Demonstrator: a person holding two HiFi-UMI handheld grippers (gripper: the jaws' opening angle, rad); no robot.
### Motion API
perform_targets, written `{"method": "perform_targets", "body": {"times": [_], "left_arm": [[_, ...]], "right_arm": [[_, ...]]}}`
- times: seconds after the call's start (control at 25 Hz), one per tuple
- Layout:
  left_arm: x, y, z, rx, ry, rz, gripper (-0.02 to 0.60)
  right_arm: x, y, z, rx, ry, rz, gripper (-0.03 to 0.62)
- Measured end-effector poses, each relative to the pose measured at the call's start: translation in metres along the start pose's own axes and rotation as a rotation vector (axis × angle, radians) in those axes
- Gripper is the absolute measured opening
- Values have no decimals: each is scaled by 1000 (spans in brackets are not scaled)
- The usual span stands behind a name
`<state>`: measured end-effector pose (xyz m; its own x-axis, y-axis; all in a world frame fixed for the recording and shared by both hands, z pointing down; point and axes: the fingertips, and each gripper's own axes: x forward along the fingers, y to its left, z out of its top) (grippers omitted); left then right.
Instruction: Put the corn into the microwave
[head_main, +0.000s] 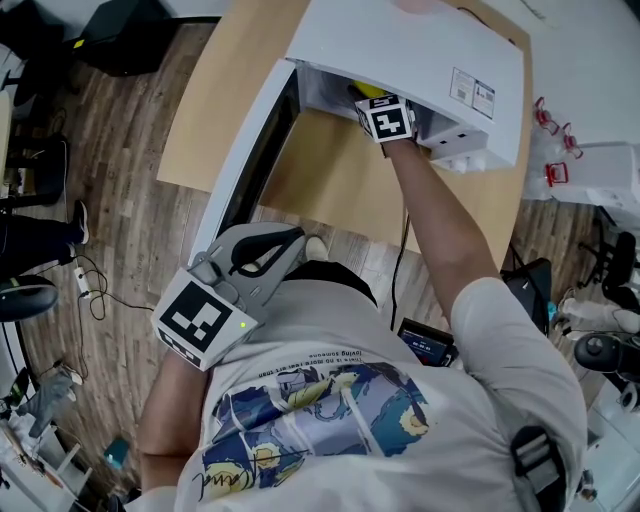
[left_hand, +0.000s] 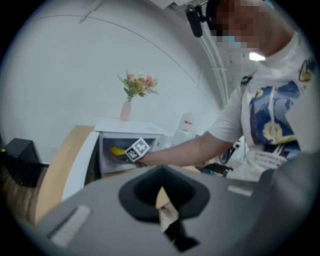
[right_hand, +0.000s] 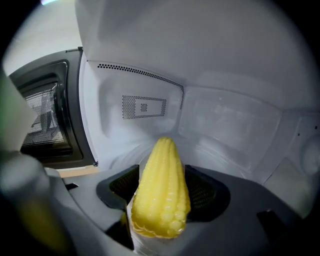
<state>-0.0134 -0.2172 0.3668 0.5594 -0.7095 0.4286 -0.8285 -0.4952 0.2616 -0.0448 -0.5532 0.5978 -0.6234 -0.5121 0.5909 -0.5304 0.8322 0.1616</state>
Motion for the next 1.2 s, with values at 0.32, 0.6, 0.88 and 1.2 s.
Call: {"method": "perform_targets", "body": {"times": [0.32,0.6,0.88,1.2], "left_arm": [[-5,-7,0,7,-9,-32,9],[-18,-12,-3,15,-24,-62,9],[-39,-22,-14,33,-23,-109,9],[-79,-35,-23,66,-45,-164,9]], "right_arm": [[-14,5,-5,30,-8,-5,262],[-39,7,-12,84,-23,-46,264],[-73,21,-27,128,-20,-87,264],[-125,52,-44,198,-24,-123,264]]}}
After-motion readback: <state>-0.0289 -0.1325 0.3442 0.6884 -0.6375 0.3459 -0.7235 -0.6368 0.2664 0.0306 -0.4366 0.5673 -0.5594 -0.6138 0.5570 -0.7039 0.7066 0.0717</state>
